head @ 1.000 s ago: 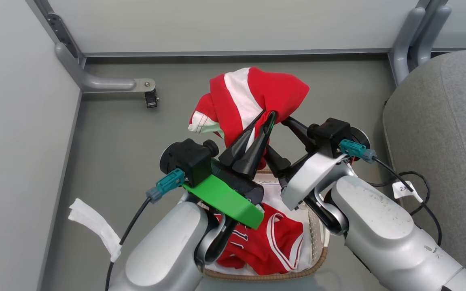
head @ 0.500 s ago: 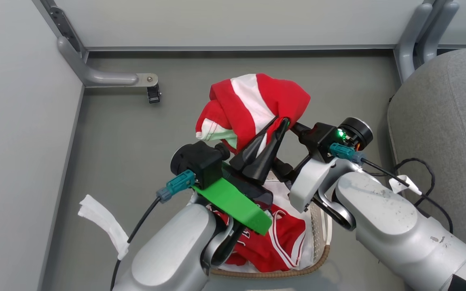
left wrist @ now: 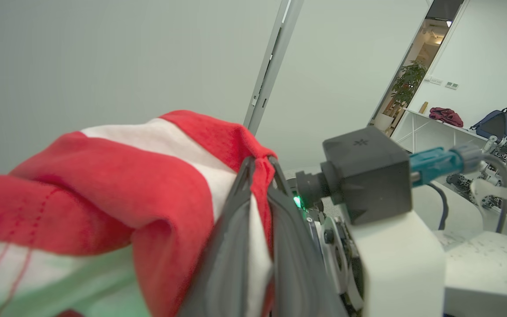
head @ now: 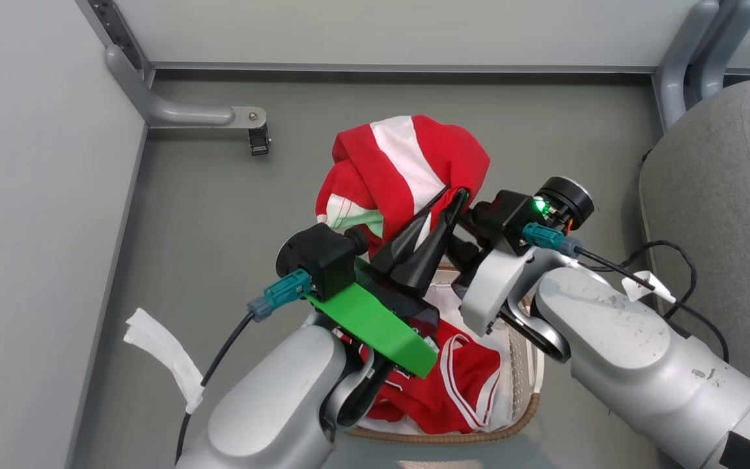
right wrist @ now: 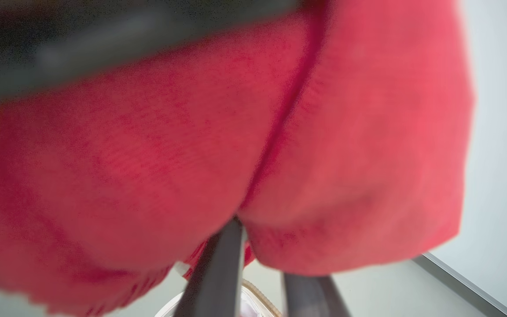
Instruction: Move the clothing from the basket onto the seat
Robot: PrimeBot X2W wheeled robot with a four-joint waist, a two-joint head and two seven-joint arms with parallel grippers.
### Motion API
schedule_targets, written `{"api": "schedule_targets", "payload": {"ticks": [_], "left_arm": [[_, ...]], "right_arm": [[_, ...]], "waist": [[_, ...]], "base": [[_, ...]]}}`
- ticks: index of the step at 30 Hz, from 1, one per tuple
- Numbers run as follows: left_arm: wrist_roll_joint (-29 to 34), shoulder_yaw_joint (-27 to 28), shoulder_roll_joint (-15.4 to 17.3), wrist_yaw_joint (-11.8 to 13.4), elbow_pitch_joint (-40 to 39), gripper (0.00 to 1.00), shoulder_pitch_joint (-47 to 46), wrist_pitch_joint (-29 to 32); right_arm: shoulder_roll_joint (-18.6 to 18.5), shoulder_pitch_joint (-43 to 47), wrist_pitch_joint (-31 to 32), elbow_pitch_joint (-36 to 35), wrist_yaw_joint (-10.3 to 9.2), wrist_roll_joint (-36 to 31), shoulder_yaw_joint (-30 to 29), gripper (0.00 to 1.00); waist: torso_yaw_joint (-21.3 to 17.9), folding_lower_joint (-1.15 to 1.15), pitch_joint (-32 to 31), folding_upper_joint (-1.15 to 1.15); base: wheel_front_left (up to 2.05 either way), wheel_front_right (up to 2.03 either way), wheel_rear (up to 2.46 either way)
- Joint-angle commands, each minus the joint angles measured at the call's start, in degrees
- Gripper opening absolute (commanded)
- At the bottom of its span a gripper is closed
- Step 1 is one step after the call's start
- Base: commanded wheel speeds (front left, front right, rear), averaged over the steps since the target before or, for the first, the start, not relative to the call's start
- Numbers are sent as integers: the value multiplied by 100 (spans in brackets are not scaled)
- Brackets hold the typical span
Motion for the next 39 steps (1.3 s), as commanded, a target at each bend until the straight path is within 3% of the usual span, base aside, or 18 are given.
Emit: {"api": "schedule_targets", "payload": {"ticks": [1, 12, 15, 27, 39], "left_arm": [[-28, 26, 20, -16, -16, 0, -82, -4], [190, 277, -9, -16, 81, 2, 1, -4], [269, 355, -23, -16, 125, 100, 29, -4], [636, 821, -27, -16, 243, 100, 206, -3], [763, 930, 68, -10, 345, 100, 251, -2]], "right_arm": [[-33, -31, -13, -47, -6, 31, -34, 0], [-57, 194, -13, -166, -6, -120, -438, 0], [-46, 284, -13, -169, -6, -143, -530, 0], [-38, 615, -13, -198, -6, -125, -1093, 0], [53, 1011, -13, -501, -6, -237, -1658, 0]], "waist": [[7, 0, 14, 0], [-65, 0, 20, 0], [-88, 0, 24, 0], [-469, 0, 12, 0], [-1497, 0, 32, 0]], "base": [[0, 0, 0], [0, 0, 0], [0, 0, 0], [0, 0, 0], [0, 0, 0]]}}
